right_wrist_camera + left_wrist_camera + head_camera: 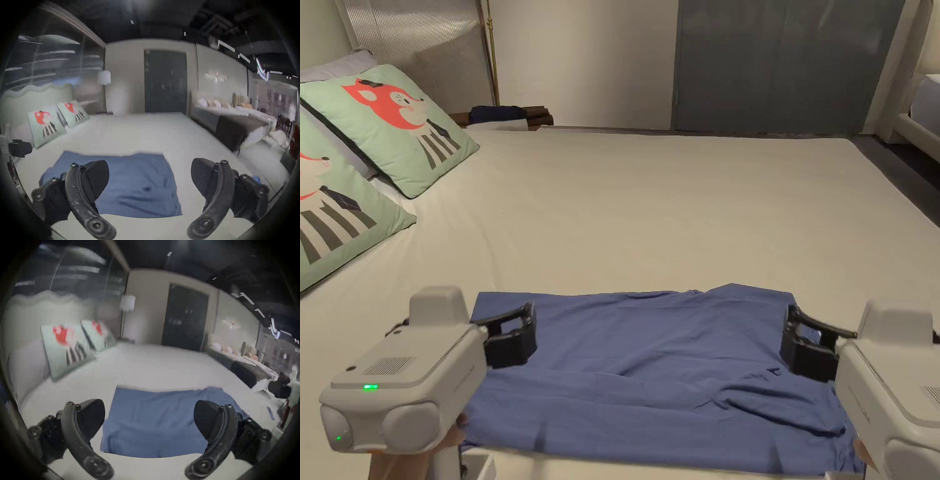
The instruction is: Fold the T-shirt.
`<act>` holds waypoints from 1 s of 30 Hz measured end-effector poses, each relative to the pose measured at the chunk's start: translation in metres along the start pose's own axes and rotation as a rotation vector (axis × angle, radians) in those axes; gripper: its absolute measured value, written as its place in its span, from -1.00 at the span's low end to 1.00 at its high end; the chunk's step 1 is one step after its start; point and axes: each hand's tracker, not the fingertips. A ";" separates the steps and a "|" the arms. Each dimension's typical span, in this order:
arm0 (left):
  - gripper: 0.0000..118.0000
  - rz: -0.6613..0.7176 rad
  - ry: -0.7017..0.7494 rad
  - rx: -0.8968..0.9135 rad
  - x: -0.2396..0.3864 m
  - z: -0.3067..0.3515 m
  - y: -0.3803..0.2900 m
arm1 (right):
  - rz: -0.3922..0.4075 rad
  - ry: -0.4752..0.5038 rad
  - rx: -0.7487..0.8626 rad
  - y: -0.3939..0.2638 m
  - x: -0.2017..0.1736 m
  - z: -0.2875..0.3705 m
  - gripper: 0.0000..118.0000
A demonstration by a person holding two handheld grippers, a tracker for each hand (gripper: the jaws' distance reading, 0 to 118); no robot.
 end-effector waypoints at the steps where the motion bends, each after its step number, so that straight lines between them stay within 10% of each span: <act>1: 0.86 -0.024 0.009 0.051 0.006 -0.001 0.004 | 0.017 -0.011 0.044 0.008 -0.007 0.003 0.78; 7: 0.68 -0.082 0.040 0.178 0.029 -0.002 0.013 | 0.072 -0.042 0.145 0.026 -0.029 0.008 0.72; 9: 0.23 -0.079 0.029 0.193 0.031 -0.004 0.010 | 0.078 -0.035 0.154 0.027 -0.032 0.009 0.48; 12: -0.95 -0.077 0.031 0.189 0.032 -0.010 0.006 | 0.076 -0.025 0.167 0.026 -0.035 0.007 -0.66; 13: -1.00 -0.073 0.019 0.182 0.032 -0.012 0.005 | 0.075 -0.024 0.166 0.026 -0.036 0.006 -0.99; 30: -1.00 -0.026 -0.042 -0.190 -0.023 -0.128 0.032 | 0.061 0.014 0.113 0.022 -0.042 -0.057 -1.00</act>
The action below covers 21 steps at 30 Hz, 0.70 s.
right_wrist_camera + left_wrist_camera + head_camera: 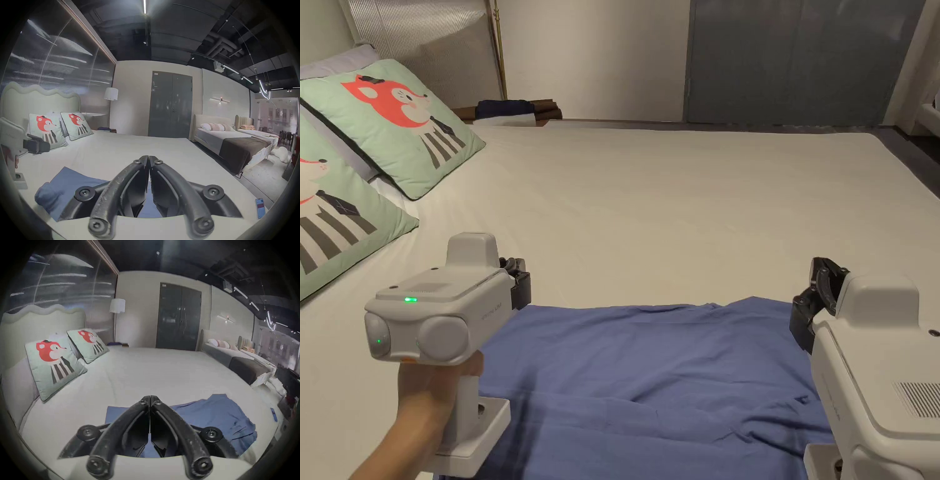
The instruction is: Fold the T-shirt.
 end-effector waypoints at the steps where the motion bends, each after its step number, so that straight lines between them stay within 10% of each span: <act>1: -1.00 0.012 -0.006 -0.014 -0.007 -0.013 0.003 | 0.000 0.004 -0.008 -0.002 0.000 -0.008 -1.00; 7: -0.96 0.011 0.018 -0.223 -0.039 -0.098 0.010 | 0.004 0.014 -0.065 -0.017 -0.001 -0.058 -1.00; 11: 0.39 0.060 0.024 -0.397 -0.063 -0.155 0.001 | 0.007 0.006 -0.115 -0.033 0.001 -0.086 -1.00; 13: 0.70 0.027 0.087 -0.449 -0.070 -0.180 -0.009 | 0.001 0.004 -0.146 -0.043 0.004 -0.097 -1.00; 16: 0.61 0.025 0.139 -0.510 -0.083 -0.206 -0.018 | 0.006 -0.003 -0.183 -0.057 0.007 -0.111 -1.00; 21: -0.37 0.072 0.151 -0.540 -0.093 -0.225 -0.036 | 0.006 -0.016 -0.226 -0.070 0.015 -0.123 -1.00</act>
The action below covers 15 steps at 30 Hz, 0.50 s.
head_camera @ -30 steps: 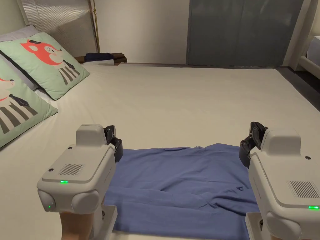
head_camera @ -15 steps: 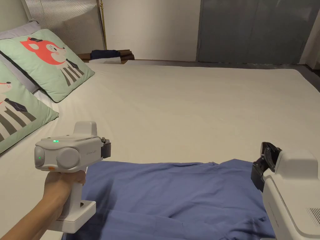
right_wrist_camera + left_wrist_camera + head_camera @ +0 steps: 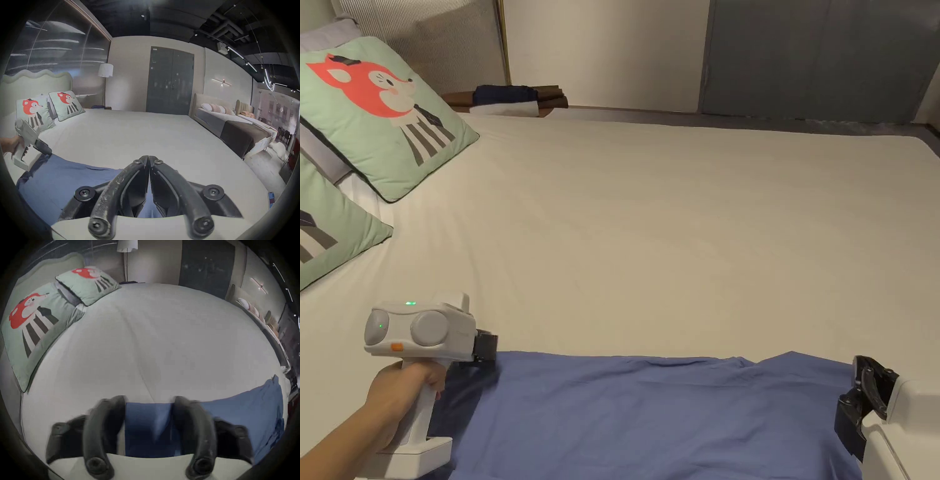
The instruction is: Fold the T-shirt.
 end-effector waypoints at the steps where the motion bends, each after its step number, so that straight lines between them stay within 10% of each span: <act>1: -0.42 -0.009 -0.003 -0.007 0.003 0.001 -0.004 | 0.003 -0.004 -0.006 -0.001 0.002 -0.002 -1.00; 3: -0.48 -0.034 -0.001 0.051 0.007 0.008 -0.007 | 0.007 -0.007 -0.020 -0.001 0.005 -0.004 -1.00; 5: -0.99 -0.054 -0.009 0.056 0.015 0.015 -0.008 | -0.002 -0.005 -0.036 0.000 0.013 -0.011 -1.00; 11: -0.99 -0.058 0.006 0.191 0.010 0.055 -0.011 | -0.026 -0.008 -0.182 0.013 0.056 -0.068 -0.88; 15: -0.99 -0.045 -0.054 0.254 0.002 0.085 -0.013 | -0.030 -0.022 -0.360 0.012 0.083 -0.126 0.53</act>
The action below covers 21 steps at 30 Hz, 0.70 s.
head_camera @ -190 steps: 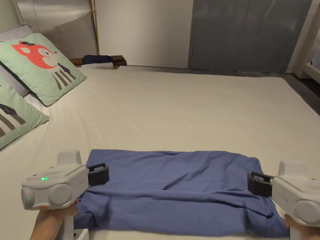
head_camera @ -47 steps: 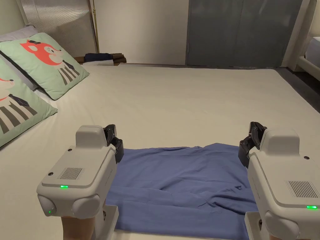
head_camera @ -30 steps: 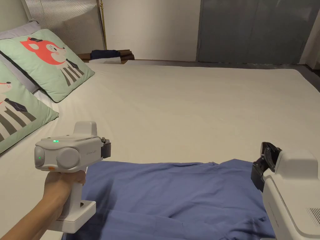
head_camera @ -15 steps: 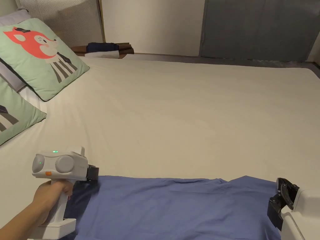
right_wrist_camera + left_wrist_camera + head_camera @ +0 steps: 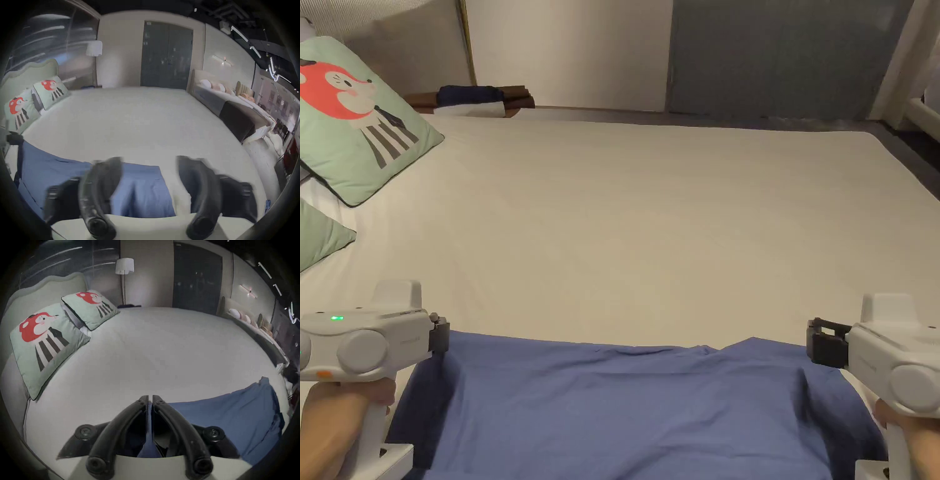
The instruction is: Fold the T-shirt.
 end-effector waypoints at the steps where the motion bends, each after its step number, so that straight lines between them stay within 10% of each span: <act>1: -0.99 0.005 -0.006 -0.002 -0.001 0.007 0.002 | -0.007 0.005 -0.033 0.003 0.005 -0.016 0.64; 9: -0.99 -0.019 -0.042 0.023 -0.001 0.026 0.010 | 0.050 0.051 -0.267 -0.002 0.001 -0.086 0.53; 15: -0.99 -0.009 -0.039 0.016 -0.004 0.031 0.003 | 0.121 0.079 -0.241 -0.017 -0.013 -0.084 -0.91; 21: -0.99 0.021 -0.027 0.047 -0.009 0.050 -0.012 | 0.112 0.080 -0.080 -0.013 -0.009 -0.020 -0.92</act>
